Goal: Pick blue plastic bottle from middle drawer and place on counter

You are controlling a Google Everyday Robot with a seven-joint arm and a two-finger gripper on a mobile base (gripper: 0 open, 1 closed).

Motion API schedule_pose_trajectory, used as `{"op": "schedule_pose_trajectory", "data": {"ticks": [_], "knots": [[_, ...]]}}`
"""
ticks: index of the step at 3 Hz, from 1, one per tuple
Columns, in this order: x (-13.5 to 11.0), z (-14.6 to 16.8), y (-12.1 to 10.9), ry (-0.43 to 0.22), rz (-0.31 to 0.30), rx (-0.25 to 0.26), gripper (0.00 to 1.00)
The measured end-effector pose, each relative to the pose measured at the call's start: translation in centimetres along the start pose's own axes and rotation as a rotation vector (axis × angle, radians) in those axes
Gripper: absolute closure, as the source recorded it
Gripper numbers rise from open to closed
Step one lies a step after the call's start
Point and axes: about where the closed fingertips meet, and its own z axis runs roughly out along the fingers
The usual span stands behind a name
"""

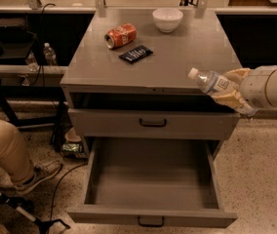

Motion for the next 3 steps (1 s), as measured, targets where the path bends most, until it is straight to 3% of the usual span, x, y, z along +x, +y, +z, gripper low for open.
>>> {"op": "schedule_pose_trajectory", "data": {"ticks": [1, 3], "knots": [[-0.1, 0.1, -0.2, -0.002, 0.001, -0.001, 1.00], [-3.4, 1.7, -4.2, -0.022, 0.015, -0.031, 1.00]]}}
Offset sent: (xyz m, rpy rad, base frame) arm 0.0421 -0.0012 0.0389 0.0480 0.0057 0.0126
